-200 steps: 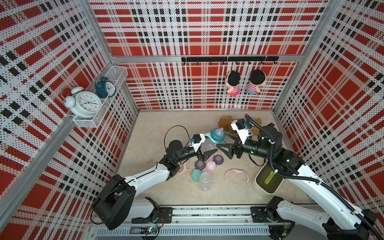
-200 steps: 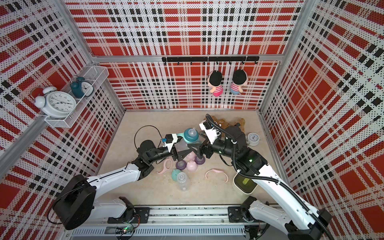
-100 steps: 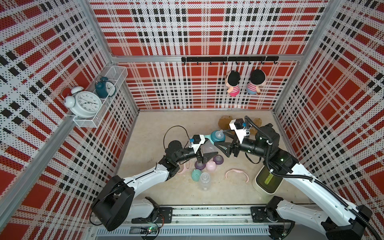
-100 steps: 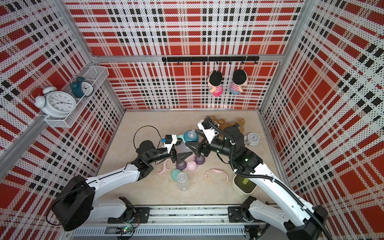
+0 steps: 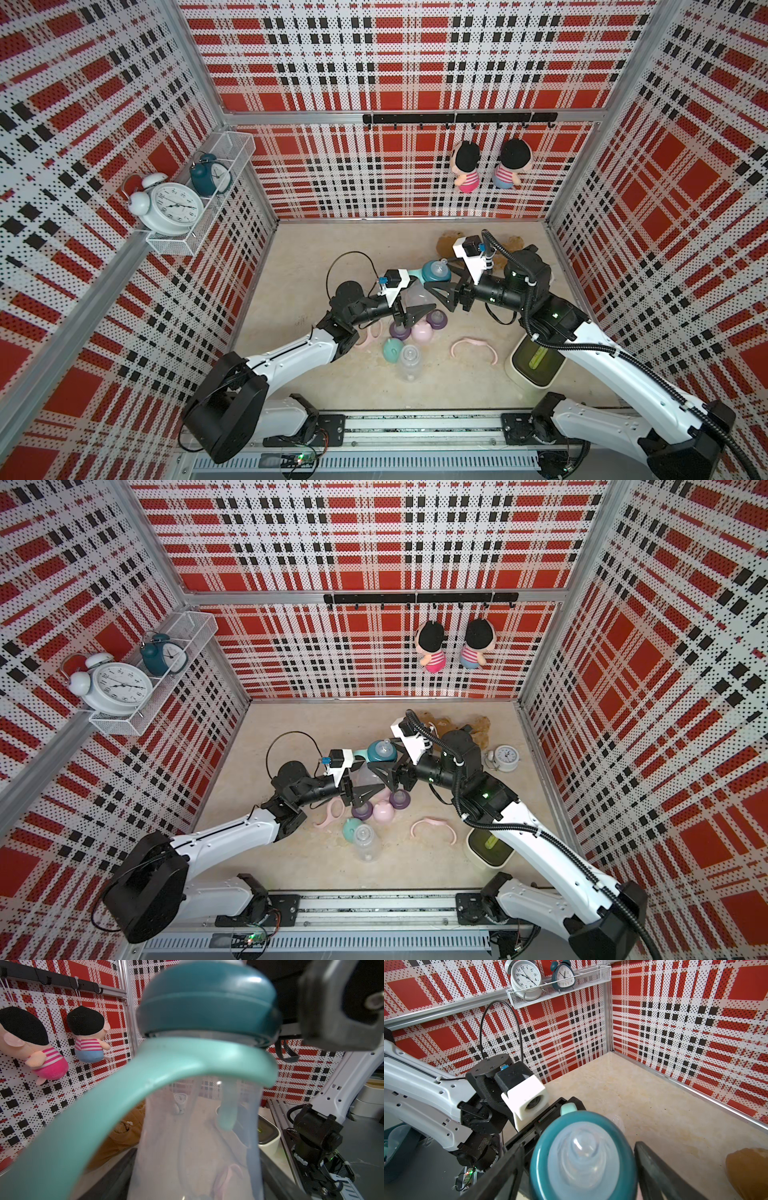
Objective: Assemble the baby bottles
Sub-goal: Screw the nipple onto the baby bottle.
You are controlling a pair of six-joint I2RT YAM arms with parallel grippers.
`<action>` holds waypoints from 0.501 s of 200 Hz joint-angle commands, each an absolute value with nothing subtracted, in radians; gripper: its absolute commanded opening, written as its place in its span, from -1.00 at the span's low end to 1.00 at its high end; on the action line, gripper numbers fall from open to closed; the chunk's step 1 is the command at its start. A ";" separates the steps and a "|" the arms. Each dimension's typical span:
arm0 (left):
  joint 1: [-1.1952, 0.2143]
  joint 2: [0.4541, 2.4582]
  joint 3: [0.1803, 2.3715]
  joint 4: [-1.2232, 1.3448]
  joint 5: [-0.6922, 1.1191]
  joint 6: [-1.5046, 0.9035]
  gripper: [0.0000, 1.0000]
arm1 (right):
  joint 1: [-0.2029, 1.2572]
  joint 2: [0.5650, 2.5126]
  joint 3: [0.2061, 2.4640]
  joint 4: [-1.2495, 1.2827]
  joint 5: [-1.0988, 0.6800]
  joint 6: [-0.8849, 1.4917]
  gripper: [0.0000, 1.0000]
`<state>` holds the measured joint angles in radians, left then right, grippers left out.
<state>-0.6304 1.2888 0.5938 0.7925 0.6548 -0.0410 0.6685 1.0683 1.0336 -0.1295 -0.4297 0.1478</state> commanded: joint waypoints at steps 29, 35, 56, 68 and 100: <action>-0.635 1.265 0.583 0.831 0.660 -0.044 -1.00 | 0.673 1.077 1.046 -0.086 -0.436 0.150 0.67; -0.635 1.266 0.583 0.831 0.660 -0.044 -1.00 | 0.673 1.077 1.047 -0.084 -0.439 0.150 0.71; -0.637 1.266 0.581 0.831 0.658 -0.044 -1.00 | 0.673 1.077 1.050 -0.079 -0.437 0.153 0.78; -0.638 1.265 0.580 0.831 0.655 -0.046 -1.00 | 0.673 1.078 1.049 -0.074 -0.435 0.156 0.78; -0.641 1.269 0.578 0.831 0.652 -0.045 -1.00 | 0.674 1.077 1.040 -0.057 -0.427 0.160 0.70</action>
<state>-0.6338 1.2846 0.5896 0.7921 0.6537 -0.0414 0.6685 1.0790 1.0336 -0.1017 -0.4290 0.1612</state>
